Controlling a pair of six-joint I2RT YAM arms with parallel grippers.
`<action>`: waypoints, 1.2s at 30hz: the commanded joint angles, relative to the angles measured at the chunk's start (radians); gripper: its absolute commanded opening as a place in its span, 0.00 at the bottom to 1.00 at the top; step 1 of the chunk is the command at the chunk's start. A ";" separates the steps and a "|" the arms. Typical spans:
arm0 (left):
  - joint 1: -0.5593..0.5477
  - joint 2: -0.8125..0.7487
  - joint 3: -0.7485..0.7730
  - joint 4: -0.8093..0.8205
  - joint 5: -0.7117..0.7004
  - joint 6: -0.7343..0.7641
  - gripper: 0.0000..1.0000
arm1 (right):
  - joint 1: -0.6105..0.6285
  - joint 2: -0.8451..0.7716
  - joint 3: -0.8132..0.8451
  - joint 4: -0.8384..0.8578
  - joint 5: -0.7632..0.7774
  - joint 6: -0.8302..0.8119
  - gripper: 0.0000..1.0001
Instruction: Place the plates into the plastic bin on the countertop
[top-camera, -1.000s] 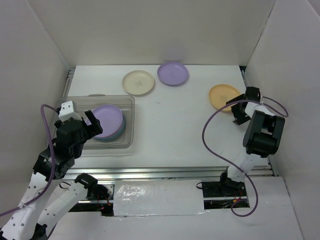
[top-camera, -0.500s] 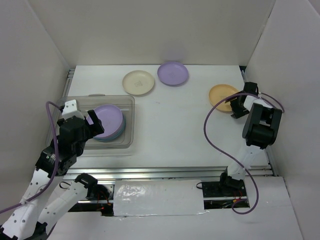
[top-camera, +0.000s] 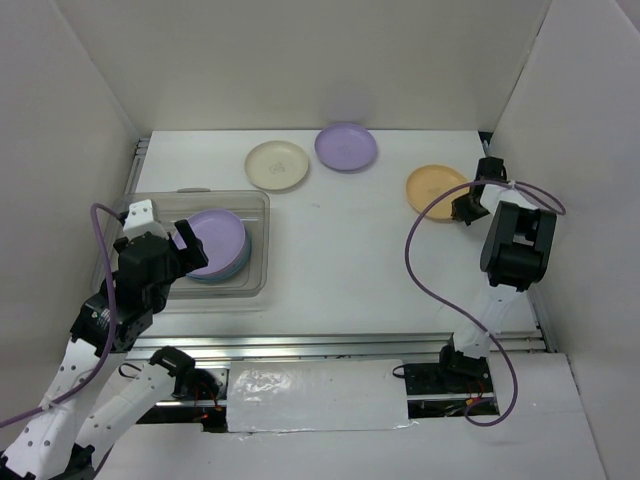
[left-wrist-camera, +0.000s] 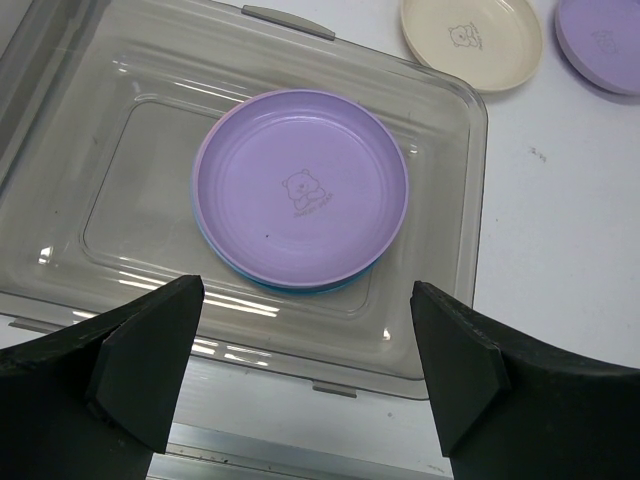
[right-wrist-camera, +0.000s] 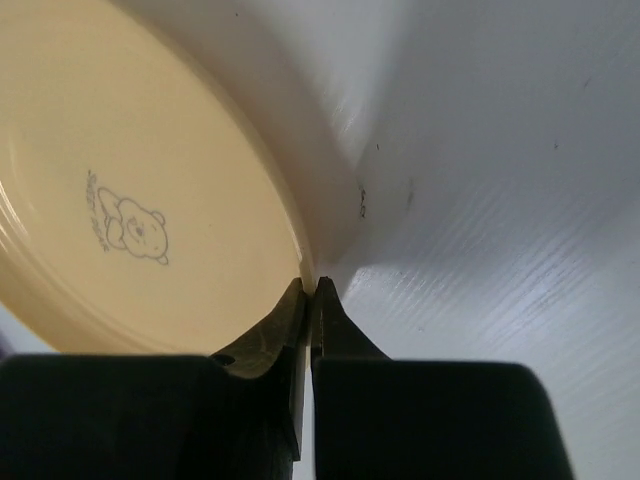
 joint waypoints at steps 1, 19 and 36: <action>0.003 -0.012 0.005 0.048 -0.004 0.014 0.99 | 0.019 -0.031 -0.019 -0.031 0.032 0.006 0.00; 0.003 -0.060 0.008 0.020 -0.082 -0.017 0.99 | 0.670 -0.393 0.181 -0.048 -0.091 -0.109 0.00; 0.003 -0.077 0.005 0.009 -0.135 -0.034 0.99 | 1.097 0.253 0.832 -0.225 -0.062 -0.046 0.00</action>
